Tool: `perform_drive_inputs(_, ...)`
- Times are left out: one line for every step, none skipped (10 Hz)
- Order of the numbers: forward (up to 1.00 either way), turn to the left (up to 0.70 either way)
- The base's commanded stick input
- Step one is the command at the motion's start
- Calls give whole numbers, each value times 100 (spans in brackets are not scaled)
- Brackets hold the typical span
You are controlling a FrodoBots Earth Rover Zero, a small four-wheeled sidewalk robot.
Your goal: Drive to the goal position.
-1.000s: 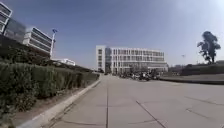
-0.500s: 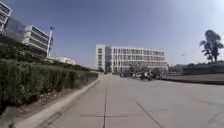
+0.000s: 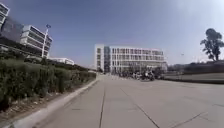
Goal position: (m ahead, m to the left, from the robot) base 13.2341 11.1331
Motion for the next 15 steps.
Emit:
perform_drive_inputs(100,11)
perform_drive_inputs(100,4)
perform_drive_inputs(100,7)
perform_drive_inputs(100,12)
perform_drive_inputs(100,14)
perform_drive_inputs(100,13)
perform_drive_inputs(100,6)
perform_drive_inputs(100,6)
perform_drive_inputs(100,13)
perform_drive_inputs(100,14)
perform_drive_inputs(100,9)
perform_drive_inputs(100,10)
perform_drive_inputs(100,16)
perform_drive_inputs(100,19)
perform_drive_inputs(100,20)
